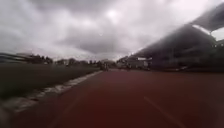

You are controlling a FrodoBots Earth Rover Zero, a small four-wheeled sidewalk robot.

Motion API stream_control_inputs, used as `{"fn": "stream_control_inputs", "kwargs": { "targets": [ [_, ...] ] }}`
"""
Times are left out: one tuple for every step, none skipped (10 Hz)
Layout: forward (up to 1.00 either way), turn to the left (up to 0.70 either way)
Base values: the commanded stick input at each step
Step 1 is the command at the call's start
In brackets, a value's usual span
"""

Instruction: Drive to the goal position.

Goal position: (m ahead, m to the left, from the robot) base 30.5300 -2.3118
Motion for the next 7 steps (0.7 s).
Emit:
{"fn": "stream_control_inputs", "kwargs": {
  "targets": [
    [0.5, -0.41],
    [0.5, -0.08],
    [0.5, 0.02],
    [0.5, 0.02],
    [0.5, 0.02],
    [0.5, 0.02],
    [0.5, 0.02]
  ]
}}
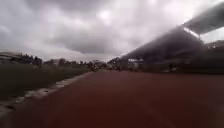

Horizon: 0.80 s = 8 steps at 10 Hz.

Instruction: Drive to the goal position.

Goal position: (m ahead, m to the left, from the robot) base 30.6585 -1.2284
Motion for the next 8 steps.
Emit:
{"fn": "stream_control_inputs", "kwargs": {
  "targets": [
    [0.5, 0.02],
    [0.5, 0.02],
    [0.5, 0.02],
    [0.5, 0.02],
    [0.5, 0.02],
    [0.5, 0.02],
    [0.5, 0.02],
    [0.5, 0.02]
  ]
}}
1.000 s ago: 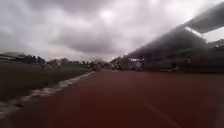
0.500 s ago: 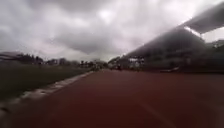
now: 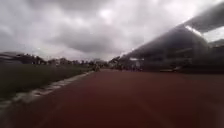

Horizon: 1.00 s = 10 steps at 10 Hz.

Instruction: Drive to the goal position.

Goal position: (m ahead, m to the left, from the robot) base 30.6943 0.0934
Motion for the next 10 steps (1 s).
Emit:
{"fn": "stream_control_inputs", "kwargs": {
  "targets": [
    [0.5, 0.02],
    [0.5, 0.02],
    [0.5, 0.02],
    [0.5, 0.02],
    [0.5, 0.02],
    [0.5, 0.02],
    [0.5, 0.02],
    [0.5, 0.02],
    [0.5, 0.02],
    [0.5, 0.02]
  ]
}}
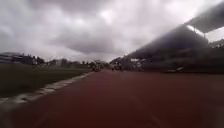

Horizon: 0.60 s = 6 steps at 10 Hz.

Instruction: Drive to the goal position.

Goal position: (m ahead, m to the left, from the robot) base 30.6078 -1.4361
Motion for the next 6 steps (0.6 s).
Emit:
{"fn": "stream_control_inputs", "kwargs": {
  "targets": [
    [0.5, 0.02],
    [0.5, 0.02],
    [0.5, -0.08],
    [0.5, -0.39],
    [0.5, -0.48],
    [0.5, -0.48]
  ]
}}
